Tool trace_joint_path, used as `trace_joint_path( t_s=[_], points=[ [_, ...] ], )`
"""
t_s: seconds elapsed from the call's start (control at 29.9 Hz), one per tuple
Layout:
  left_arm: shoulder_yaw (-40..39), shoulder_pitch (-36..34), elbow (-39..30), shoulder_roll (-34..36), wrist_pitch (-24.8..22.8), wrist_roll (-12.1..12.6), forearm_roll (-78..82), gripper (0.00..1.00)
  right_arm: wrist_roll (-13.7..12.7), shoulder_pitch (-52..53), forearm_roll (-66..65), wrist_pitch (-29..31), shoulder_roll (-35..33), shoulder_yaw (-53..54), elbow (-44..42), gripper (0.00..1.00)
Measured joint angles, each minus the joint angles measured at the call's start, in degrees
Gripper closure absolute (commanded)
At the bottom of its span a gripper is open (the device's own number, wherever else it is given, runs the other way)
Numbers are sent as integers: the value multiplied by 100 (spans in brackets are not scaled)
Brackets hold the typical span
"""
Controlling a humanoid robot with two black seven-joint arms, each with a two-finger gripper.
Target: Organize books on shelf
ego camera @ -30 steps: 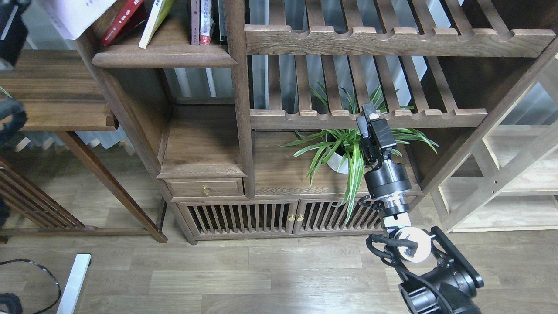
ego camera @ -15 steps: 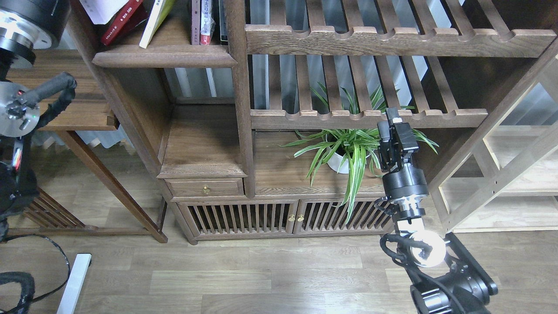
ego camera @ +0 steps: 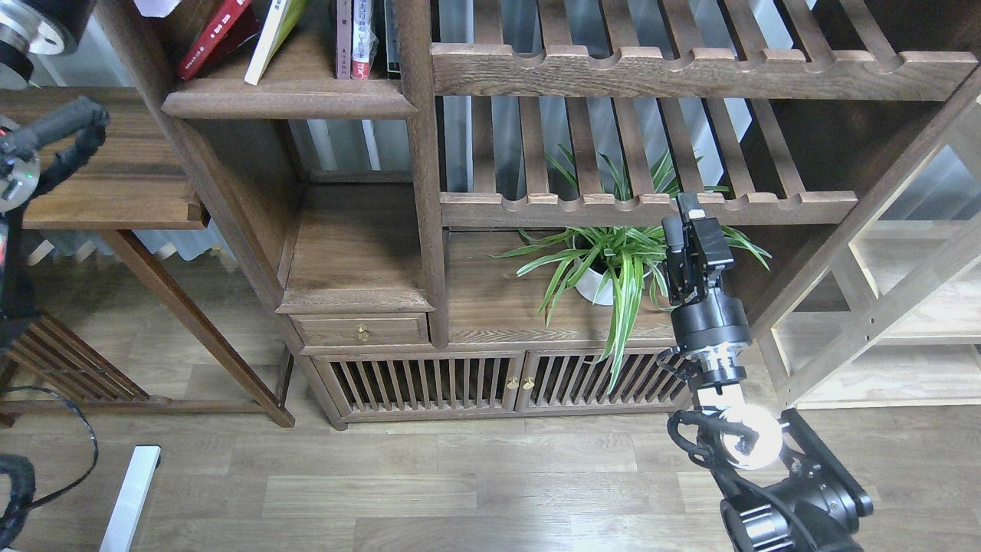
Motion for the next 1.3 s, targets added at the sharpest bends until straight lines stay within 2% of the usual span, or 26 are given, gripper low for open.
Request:
trace_joint_path(
  t_s=[0.4, 0.8, 1.3],
  points=[
    [56, -154, 700, 55, -569, -131, -8, 100, 4, 28, 0, 0, 5, -7, -29, 36],
    [337, -1217, 1945, 52, -1008, -176, -99, 99, 16, 97, 54, 0, 37, 17, -54, 36],
    [1113, -1933, 3207, 49, -1025, -727, -418, 98, 14, 88, 170, 0, -13, 78, -62, 36]
  ],
)
